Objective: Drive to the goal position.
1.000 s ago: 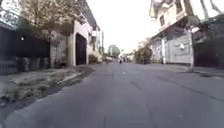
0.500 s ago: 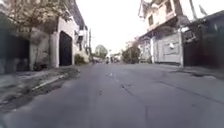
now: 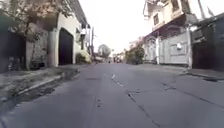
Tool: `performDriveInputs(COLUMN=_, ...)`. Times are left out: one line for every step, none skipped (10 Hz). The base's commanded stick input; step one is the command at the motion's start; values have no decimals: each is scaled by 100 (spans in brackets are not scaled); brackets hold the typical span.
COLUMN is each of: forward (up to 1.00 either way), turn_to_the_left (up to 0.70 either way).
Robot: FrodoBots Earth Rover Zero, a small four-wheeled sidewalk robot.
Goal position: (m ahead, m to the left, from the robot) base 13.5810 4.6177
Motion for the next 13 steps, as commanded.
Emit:
performDriveInputs(forward=100, turn_to_the_left=-39)
performDriveInputs(forward=100, turn_to_the_left=-39)
performDriveInputs(forward=100, turn_to_the_left=-39)
performDriveInputs(forward=100, turn_to_the_left=-39)
performDriveInputs(forward=100, turn_to_the_left=-35)
performDriveInputs(forward=100, turn_to_the_left=1)
performDriveInputs(forward=100, turn_to_the_left=1)
performDriveInputs(forward=100, turn_to_the_left=1)
performDriveInputs(forward=100, turn_to_the_left=1)
performDriveInputs(forward=100, turn_to_the_left=1)
performDriveInputs(forward=100, turn_to_the_left=1)
performDriveInputs(forward=100, turn_to_the_left=1)
performDriveInputs(forward=100, turn_to_the_left=1)
